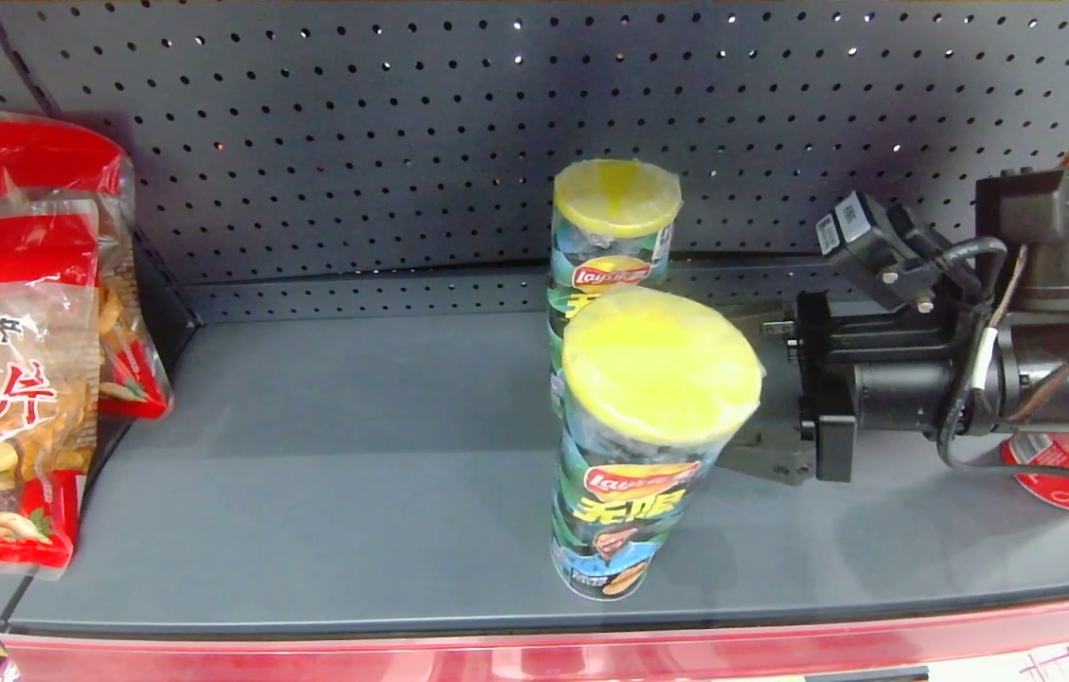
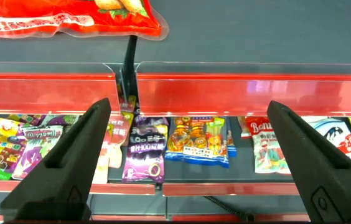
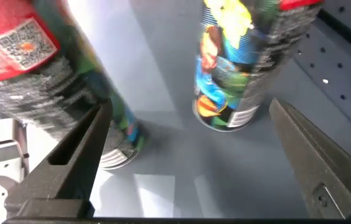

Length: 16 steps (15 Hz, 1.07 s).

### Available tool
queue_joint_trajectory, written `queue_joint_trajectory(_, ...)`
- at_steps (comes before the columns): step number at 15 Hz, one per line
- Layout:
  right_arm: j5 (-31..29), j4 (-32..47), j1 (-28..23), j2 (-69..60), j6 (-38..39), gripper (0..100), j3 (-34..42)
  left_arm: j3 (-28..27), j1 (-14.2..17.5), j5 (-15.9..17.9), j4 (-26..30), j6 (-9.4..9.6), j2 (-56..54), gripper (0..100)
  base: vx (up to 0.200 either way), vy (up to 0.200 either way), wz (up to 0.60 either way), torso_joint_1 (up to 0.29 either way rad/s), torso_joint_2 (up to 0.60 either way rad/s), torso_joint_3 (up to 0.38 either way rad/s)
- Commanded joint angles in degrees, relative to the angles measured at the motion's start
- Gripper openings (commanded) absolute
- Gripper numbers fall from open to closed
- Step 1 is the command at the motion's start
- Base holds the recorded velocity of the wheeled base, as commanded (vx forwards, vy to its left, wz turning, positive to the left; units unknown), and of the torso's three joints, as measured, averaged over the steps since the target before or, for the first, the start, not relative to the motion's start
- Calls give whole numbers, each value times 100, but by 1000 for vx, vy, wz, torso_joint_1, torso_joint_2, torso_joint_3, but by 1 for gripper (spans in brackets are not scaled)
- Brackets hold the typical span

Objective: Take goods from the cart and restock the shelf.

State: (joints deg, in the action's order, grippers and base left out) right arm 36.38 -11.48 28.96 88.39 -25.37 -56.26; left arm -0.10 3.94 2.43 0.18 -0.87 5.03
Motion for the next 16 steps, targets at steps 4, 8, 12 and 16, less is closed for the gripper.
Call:
queue_joint_trajectory(4, 10, -3, 109, -156, -3, 100, 203, 1, 2, -5, -1, -1, 6, 100, 0, 0, 0, 0, 0, 0)
queue_joint_trajectory(8, 1, -3, 109, -165, -12, 100, 273, 1, 2, -5, -1, -1, 6, 100, 0, 0, 0, 0, 0, 0)
queue_joint_trajectory(12, -8, -3, 109, -138, -12, 100, 273, 1, 2, -5, -1, -1, 6, 100, 0, 0, 0, 0, 0, 0)
queue_joint_trajectory(16, -17, -12, 4, -15, -12, 100, 194, 1, 2, 4, -1, -1, 6, 100, 0, 0, 0, 0, 0, 0)
